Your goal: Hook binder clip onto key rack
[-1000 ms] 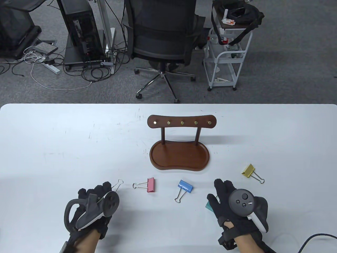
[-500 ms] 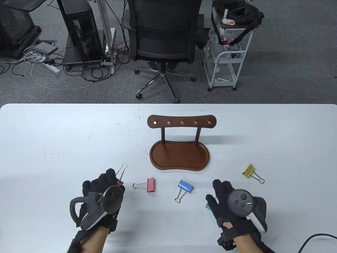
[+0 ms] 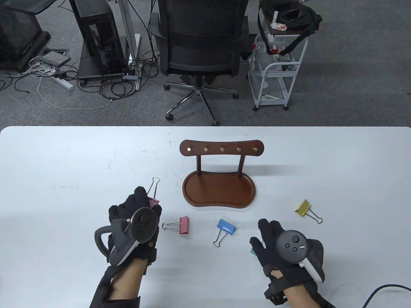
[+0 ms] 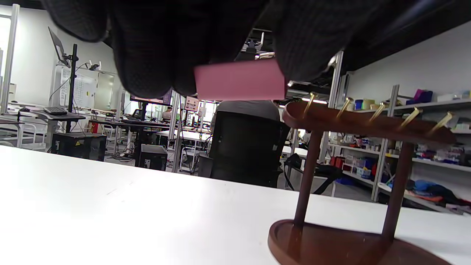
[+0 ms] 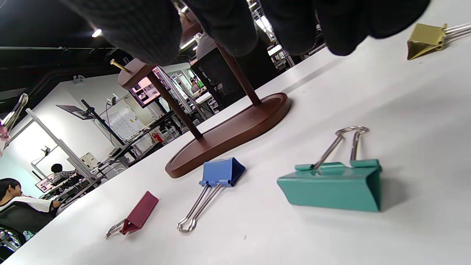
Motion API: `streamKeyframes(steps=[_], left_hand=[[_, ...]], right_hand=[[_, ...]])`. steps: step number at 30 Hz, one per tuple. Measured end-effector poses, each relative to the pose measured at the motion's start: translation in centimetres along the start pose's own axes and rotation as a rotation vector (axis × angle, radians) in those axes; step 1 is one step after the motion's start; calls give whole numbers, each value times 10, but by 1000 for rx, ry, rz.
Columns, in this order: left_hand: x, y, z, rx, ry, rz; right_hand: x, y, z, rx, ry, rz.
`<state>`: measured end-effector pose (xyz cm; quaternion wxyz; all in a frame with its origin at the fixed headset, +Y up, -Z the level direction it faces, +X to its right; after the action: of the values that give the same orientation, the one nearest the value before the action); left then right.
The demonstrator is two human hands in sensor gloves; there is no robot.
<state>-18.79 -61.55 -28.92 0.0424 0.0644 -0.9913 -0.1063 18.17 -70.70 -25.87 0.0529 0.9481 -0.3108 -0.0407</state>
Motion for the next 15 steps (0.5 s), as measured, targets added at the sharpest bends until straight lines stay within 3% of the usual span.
streamKeyframes(steps=[8,15], left_hand=[[-18,11,20,-28,29,-58],[-29,6,37,-33,59,-81]], right_hand=[[0,-1,-1,3,0,6],[0,-1,0,5,-4,11]])
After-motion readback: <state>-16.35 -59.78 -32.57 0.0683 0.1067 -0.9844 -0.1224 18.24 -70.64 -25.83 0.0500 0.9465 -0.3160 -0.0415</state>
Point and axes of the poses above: the tracker on the back of each hand, its own x axis roughly to the little-finger side, its own z axis roughly from the wrist to the fingertips, y = z × x, the point moved 3 cm from there along z, roughly from the wrist to the fingertips, and after that the axes turned 3 degrees about z, right-handed, at the moved point
